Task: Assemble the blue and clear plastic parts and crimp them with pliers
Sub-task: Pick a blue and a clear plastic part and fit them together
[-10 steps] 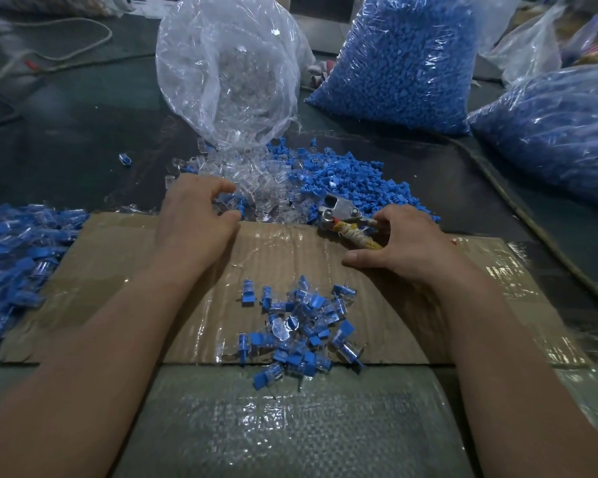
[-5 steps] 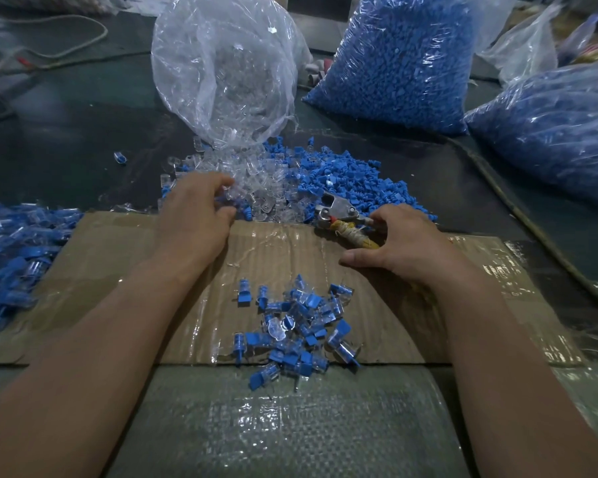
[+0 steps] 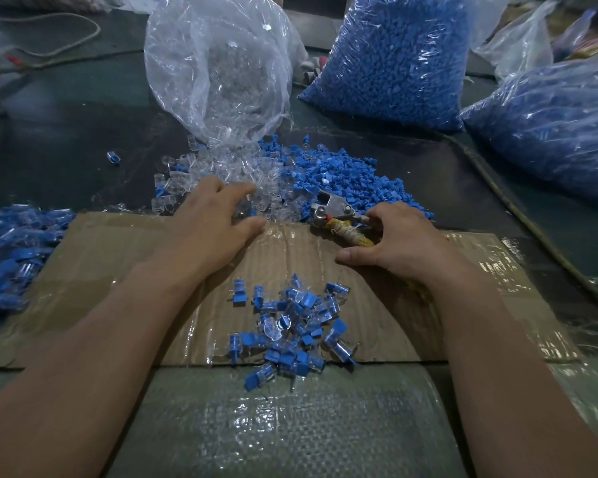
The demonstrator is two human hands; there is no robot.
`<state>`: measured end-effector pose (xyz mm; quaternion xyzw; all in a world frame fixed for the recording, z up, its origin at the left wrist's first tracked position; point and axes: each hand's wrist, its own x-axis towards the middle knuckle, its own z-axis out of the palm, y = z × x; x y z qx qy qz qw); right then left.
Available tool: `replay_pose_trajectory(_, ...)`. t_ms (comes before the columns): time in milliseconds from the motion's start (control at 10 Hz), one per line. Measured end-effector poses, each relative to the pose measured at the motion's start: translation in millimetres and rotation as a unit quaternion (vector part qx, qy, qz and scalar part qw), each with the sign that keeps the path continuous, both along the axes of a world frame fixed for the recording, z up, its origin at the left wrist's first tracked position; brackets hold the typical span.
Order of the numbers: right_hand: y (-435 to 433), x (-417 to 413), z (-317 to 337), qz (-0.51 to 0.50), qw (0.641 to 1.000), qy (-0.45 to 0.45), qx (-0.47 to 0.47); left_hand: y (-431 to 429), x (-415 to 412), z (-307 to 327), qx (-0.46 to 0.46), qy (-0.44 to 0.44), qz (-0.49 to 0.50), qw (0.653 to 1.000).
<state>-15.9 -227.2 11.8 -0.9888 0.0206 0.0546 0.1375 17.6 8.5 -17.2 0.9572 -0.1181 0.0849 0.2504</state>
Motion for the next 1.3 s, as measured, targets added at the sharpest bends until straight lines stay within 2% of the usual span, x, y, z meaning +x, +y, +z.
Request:
replay_pose_trajectory(500,0,1,-3,-0.005,1.0,-0.003,0.001,-3,1,1,-0.001,-0.036,-0.019,0.999)
replay_pose_trajectory(800,0,1,-2,-0.008,1.0,-0.001,0.004,-4,1,1,0.026,0.001,-0.049,0.998)
replay_pose_trajectory(900,-1,1,-2,-0.008,1.0,-0.002,0.002,-3,-2,3,0.0,-0.008,-0.05,0.999)
replay_pose_trajectory(1300,1,-4,2,-0.014,1.0,-0.01,0.025,-4,-17,12,0.001,-0.033,-0.089,0.995)
